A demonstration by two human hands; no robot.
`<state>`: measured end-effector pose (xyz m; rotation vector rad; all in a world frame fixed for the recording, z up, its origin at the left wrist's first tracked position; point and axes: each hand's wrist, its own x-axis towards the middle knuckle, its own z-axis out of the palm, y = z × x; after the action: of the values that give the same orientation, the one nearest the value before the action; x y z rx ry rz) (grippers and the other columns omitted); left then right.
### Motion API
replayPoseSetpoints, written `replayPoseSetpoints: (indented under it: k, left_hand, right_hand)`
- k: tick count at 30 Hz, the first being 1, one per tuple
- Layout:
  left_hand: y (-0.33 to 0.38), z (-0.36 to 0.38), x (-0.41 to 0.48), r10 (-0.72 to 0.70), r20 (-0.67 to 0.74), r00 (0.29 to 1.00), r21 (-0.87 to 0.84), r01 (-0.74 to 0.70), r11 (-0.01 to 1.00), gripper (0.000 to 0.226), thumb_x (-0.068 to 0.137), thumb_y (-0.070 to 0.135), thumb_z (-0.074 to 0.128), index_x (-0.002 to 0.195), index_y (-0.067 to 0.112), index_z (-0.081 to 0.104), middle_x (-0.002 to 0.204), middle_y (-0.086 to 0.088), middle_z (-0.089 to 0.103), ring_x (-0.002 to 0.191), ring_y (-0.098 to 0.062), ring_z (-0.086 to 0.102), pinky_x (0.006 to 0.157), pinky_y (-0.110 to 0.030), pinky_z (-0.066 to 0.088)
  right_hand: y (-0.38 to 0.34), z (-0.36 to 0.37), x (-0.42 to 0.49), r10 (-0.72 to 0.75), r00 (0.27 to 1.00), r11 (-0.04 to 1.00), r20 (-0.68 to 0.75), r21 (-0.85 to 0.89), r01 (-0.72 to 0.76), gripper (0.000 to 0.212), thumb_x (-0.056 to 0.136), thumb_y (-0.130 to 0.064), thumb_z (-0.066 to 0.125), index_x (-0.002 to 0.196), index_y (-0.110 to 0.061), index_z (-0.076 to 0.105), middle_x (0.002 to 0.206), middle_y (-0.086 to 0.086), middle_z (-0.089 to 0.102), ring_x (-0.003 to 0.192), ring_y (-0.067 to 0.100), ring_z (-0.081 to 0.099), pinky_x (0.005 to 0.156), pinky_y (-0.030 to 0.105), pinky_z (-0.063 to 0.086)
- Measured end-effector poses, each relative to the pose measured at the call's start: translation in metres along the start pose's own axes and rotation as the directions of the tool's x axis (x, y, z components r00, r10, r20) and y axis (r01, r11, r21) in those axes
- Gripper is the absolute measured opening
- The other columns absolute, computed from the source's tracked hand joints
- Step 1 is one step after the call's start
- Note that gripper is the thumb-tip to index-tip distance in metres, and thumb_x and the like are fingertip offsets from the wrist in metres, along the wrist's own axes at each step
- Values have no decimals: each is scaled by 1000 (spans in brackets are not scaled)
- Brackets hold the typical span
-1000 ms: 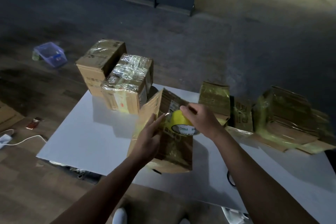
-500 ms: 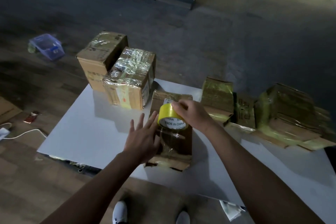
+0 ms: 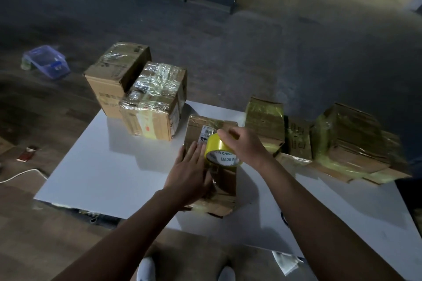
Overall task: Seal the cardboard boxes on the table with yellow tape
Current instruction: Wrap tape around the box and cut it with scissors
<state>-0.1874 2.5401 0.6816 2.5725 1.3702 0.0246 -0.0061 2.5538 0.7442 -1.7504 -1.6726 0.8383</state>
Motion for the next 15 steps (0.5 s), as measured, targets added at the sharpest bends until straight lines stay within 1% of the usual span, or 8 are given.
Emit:
replayPoseSetpoints:
  k: [2,4,5,7,9,11,13,15]
  left_hand:
    - [-2,1,-1,7,7,1000,9,-7,1000,83,85,56,-8,155,12,-1,162,-7,-2,149,-20,-10,121,-43,-7]
    - [-2,1,0,8,-6,1000,0,-8,1000,83,86,57,-6,155,12,2,162,-7,1,149,-20,-8,121,-44,-6]
    - [-2,1,-1,9,-16,1000,-1,-9,1000,82,87,57,-4,155,12,4,162,-8,4,149,-21,-5,121,-44,-5]
    - [-2,2,-2,19,-39,999,31,-17,999,78,90,55,1,155,12,9,161,-8,9,149,-21,-1,121,-44,-2]
    - [-1,0,-3,20,-54,998,41,-18,999,78,90,54,5,155,12,13,161,-9,12,149,-22,3,121,-45,-1]
    - [1,-3,-3,0,-21,1000,39,1,999,81,87,54,1,155,12,11,161,-9,8,149,-23,1,120,-47,0]
    - [7,-7,-1,-18,29,999,79,16,997,83,84,53,-6,154,10,7,162,-11,4,150,-25,-2,120,-52,1]
    - [16,-9,6,-28,40,999,124,23,992,76,91,50,-1,153,6,6,161,-15,5,149,-29,0,119,-55,2]
  right_hand:
    - [7,2,-5,47,999,984,-14,171,-44,30,96,-39,55,70,-26,64,58,-13,55,53,0,51,53,20,39]
    - [12,4,-9,68,997,963,-27,263,-58,31,96,-35,54,81,-13,70,62,-8,53,52,-1,51,51,18,39]
    - [12,3,-10,68,997,963,-29,264,-58,36,96,-35,54,78,-7,68,60,-7,50,51,0,48,50,18,37]
    - [9,-2,-9,47,999,979,-25,197,-41,41,95,-36,57,61,-14,60,52,-11,45,49,2,43,49,20,32]
    - [7,-10,-8,23,999,996,-35,91,-20,43,93,-41,58,56,-19,53,50,-10,43,49,7,41,48,23,30]
    - [11,-20,-8,19,999,999,-46,47,-16,44,93,-42,57,59,-15,55,51,-3,45,48,10,41,47,24,30]
    - [15,-22,-9,22,999,1000,-44,-3,-22,48,93,-46,55,66,-6,61,55,8,53,50,13,45,47,25,33]
    - [14,-16,-7,15,998,997,-58,-72,-19,50,92,-49,53,76,-4,67,62,15,60,52,17,49,50,26,36]
